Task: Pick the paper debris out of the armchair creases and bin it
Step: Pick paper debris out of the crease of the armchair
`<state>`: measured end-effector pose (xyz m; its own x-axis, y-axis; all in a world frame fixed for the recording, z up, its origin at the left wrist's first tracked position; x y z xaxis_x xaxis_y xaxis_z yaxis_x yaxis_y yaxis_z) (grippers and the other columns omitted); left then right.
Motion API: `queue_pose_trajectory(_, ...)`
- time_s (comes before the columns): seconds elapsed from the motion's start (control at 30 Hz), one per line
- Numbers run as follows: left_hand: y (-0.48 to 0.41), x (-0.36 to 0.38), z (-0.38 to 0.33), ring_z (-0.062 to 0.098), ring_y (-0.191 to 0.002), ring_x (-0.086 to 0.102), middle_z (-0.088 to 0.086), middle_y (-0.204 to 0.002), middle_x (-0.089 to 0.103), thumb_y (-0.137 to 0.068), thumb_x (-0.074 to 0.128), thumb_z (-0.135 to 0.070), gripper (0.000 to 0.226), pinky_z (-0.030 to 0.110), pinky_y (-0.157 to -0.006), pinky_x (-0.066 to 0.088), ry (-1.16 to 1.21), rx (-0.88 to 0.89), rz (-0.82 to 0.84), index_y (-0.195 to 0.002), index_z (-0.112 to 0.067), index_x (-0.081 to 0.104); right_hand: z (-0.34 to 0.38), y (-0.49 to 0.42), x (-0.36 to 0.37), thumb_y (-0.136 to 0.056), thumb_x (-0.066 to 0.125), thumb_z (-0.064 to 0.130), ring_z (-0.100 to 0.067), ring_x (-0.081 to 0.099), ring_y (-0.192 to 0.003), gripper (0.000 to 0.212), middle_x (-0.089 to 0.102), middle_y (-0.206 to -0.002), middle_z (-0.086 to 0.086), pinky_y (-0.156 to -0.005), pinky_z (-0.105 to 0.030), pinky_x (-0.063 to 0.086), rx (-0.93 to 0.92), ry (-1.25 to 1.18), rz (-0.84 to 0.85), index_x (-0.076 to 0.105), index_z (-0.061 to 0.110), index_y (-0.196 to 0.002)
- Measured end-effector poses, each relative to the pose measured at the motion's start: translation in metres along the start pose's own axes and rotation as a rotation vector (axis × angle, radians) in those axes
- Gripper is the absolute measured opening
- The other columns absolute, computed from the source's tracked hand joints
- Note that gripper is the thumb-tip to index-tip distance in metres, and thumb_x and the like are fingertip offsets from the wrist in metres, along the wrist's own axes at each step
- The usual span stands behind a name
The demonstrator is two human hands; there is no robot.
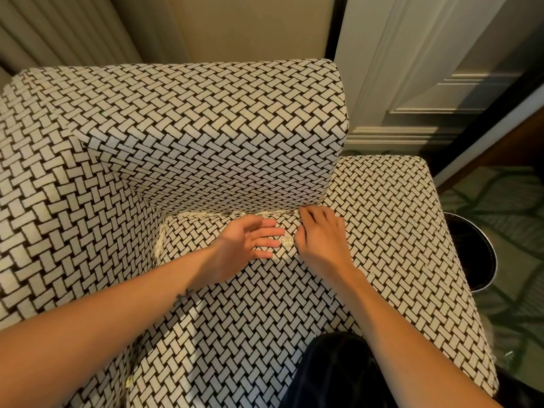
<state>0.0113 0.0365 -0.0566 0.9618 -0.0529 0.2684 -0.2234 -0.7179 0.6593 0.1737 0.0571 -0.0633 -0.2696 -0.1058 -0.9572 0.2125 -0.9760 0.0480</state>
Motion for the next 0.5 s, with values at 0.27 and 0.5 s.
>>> queue_pose_trajectory(0.27,0.001,0.003,0.001,0.027,-0.107,0.059,0.012,-0.130,0.068,-0.105,0.036,-0.032,0.045,0.052,-0.105,0.045,-0.039,0.030,0.049,-0.133,-0.003,0.054,0.012,-0.014,0.010,-0.094,0.023,0.043,-0.027,0.038,-0.123,0.055,0.046,-0.130,-0.009,-0.101,-0.041,0.034,0.169,0.258,0.082,0.048,0.010,-0.131)
queue_pose_trajectory(0.5,-0.001,0.000,0.001,0.029,-0.108,0.061,0.014,-0.130,0.068,-0.104,0.038,-0.031,0.046,0.050,-0.104,0.046,0.071,0.003,0.050,-0.136,0.000,0.053,0.009,-0.022,0.006,-0.088,0.013,0.044,-0.027,0.038,-0.111,0.063,0.047,-0.121,-0.009,-0.098,-0.042,0.037,0.186,0.266,0.097,0.056,0.012,-0.120)
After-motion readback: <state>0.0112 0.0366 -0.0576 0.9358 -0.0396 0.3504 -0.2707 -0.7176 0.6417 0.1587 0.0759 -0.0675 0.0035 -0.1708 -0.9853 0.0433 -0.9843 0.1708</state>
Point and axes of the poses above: each hand's wrist, its own y-axis away from the middle knuckle, its own x-axis out of the palm, z = x × y, the point moved 6 cm from there along -y, towards the middle knuckle
